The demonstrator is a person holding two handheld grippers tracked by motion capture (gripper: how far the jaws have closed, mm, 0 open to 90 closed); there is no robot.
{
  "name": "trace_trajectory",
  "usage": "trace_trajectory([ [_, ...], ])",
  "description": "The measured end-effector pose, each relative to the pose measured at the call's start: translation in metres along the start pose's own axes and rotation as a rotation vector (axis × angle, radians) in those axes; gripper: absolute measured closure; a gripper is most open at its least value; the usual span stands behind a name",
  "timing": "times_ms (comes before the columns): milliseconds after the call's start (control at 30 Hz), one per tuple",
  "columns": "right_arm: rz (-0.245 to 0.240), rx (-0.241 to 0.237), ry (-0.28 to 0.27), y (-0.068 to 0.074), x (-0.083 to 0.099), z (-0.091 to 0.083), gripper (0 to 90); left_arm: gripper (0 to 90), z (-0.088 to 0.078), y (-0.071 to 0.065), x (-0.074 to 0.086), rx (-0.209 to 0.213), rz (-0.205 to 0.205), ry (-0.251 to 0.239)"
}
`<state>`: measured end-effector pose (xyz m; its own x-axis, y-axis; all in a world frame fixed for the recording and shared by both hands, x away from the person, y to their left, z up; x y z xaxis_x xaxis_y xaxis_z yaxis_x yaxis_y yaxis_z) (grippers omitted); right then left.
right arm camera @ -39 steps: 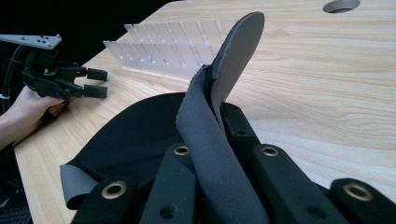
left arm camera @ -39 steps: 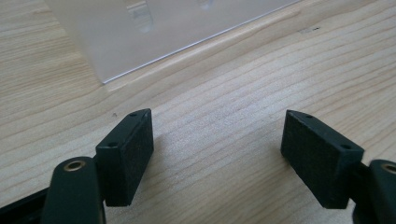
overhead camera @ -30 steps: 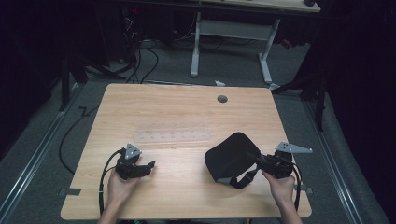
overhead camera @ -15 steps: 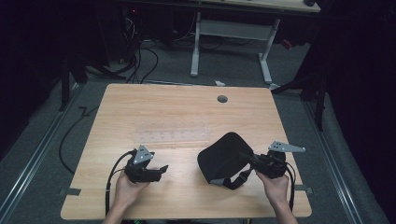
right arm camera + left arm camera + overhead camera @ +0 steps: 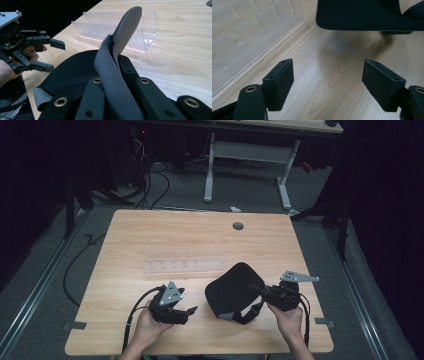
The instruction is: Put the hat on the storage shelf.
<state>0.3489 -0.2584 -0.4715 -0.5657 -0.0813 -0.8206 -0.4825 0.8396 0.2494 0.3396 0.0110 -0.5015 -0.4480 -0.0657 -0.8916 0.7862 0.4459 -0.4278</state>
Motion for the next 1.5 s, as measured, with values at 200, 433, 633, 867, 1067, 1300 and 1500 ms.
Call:
trace_trajectory([
  [200, 0.002, -0.014, 0.006, 0.006, -0.002, 0.006, 84.6, 26.0, 0.006, -0.007, 0.002, 0.021, 0.007, 0.015],
  [433, -0.008, -0.028, 0.019, 0.013, -0.004, 0.013, 84.6, 26.2, 0.008, -0.010, 0.002, 0.029, 0.010, 0.012],
  [633, -0.023, -0.039, 0.039, 0.020, -0.003, 0.018, 84.5, 26.9, 0.009, -0.011, 0.001, 0.035, 0.014, 0.003],
  [867, -0.032, -0.049, 0.052, 0.025, -0.003, 0.023, 84.4, 27.5, 0.009, -0.012, 0.002, 0.033, 0.024, 0.007],
  [1067, -0.042, -0.058, 0.073, 0.030, -0.003, 0.026, 84.3, 27.6, 0.012, -0.014, 0.004, 0.029, 0.049, 0.024],
  [1300, -0.046, -0.067, 0.077, 0.035, -0.004, 0.026, 84.2, 31.0, 0.013, -0.015, 0.006, 0.013, 0.079, 0.043],
  [1500, -0.048, -0.081, 0.075, 0.038, -0.006, 0.028, 84.1, 37.6, 0.013, -0.017, 0.006, 0.019, 0.101, 0.033],
])
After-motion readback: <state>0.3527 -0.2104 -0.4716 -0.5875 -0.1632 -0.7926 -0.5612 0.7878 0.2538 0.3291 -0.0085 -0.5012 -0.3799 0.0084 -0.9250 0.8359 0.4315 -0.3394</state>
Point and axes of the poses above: each handheld gripper's, and its own axes: z roughly forward along the jaws, x roughly out of its underside, y roughly to its left, the point moved 4 cm from there along z, roughly forward along the jaws, and after that the axes turned 13 degrees about x, right-handed, at the moved point
